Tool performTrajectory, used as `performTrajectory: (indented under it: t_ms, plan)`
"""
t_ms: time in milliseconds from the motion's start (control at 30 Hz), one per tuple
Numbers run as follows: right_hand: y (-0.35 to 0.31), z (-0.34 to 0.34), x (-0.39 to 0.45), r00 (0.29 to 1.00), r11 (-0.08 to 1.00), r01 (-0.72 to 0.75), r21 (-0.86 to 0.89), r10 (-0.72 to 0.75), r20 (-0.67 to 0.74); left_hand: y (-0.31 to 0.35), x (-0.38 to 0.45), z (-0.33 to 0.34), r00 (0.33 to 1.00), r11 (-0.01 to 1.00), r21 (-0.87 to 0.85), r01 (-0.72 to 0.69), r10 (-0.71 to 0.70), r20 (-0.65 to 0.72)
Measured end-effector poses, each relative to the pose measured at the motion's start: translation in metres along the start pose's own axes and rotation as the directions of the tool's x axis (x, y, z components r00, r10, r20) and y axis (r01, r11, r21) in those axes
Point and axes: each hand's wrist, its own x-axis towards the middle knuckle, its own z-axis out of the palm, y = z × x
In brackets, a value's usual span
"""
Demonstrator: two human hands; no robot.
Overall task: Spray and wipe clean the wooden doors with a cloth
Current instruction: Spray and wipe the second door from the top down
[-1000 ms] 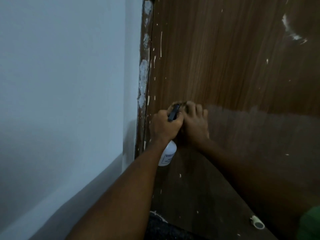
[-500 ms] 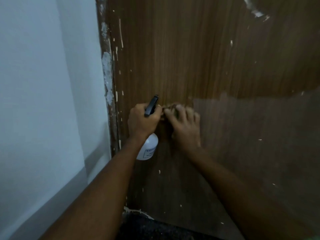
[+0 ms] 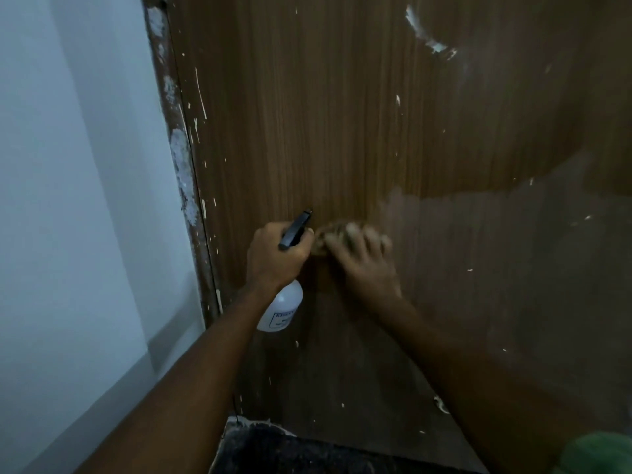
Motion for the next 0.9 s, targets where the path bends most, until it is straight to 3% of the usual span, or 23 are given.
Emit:
performTrajectory:
  t_ms: [67,133,167,233,300,367,467,533,600,633,700,767,833,900]
  plan:
    - [0.002,0.011,-0.057,0.956,0.959,0.278,-0.059,-0.269,0.119,0.003,-0.002,0.001,1.000,1.000,-0.005,0.021,-0.021,0.011]
    - [0.019,0.006,-0.062,0.910,0.919,0.392,-0.047,-0.380,0.167,0.006,-0.003,0.005,0.998,1.000,-0.010,0.028,-0.027,0.054]
    - [0.025,-0.001,-0.046,0.928,0.937,0.349,-0.024,-0.342,0.144,0.008,-0.002,0.006,0.998,1.000,-0.007,0.018,-0.018,0.065]
    - [0.032,-0.023,0.002,0.996,0.996,0.081,0.045,-0.082,0.019,0.011,0.000,0.011,0.996,1.000,0.000,-0.009,0.009,0.083]
    - [0.039,-0.044,0.045,0.971,0.975,-0.210,0.075,0.216,-0.098,0.017,0.001,0.018,0.993,1.000,0.013,-0.028,0.027,0.112]
    - [0.038,-0.049,0.048,0.950,0.957,-0.284,0.057,0.289,-0.118,0.021,0.000,0.028,0.992,1.000,0.001,-0.005,0.005,0.128]
    - [0.037,-0.028,-0.027,0.998,0.999,-0.030,0.012,0.029,0.052,0.030,-0.001,0.044,0.992,0.992,-0.078,0.098,-0.091,0.093]
    - [0.051,-0.016,-0.077,0.965,0.973,0.231,-0.025,-0.226,0.130,0.037,0.000,0.054,0.987,0.982,-0.126,0.141,-0.131,0.091]
    - [0.069,-0.022,-0.078,0.943,0.954,0.299,-0.035,-0.290,0.166,0.047,0.002,0.061,0.985,0.979,-0.148,0.137,-0.120,0.121]
    - [0.073,-0.030,-0.061,0.968,0.976,0.218,-0.031,-0.211,0.136,0.052,0.004,0.064,0.985,0.978,-0.165,0.130,-0.109,0.133]
    - [0.076,-0.053,-0.011,0.991,0.992,-0.127,0.025,0.128,-0.041,0.061,0.006,0.069,0.987,0.980,-0.178,0.093,-0.067,0.147]
    - [0.081,-0.074,0.033,0.890,0.905,-0.416,0.087,0.425,-0.163,0.068,0.005,0.073,0.984,0.988,-0.146,0.043,-0.016,0.178]
    - [0.086,-0.079,0.026,0.875,0.892,-0.444,0.084,0.452,-0.174,0.070,0.001,0.080,0.971,0.992,-0.124,0.020,0.010,0.237]
    - [0.087,-0.069,-0.024,0.953,0.955,-0.294,0.033,0.296,-0.066,0.071,-0.005,0.083,0.959,0.994,-0.107,0.019,0.012,0.282]
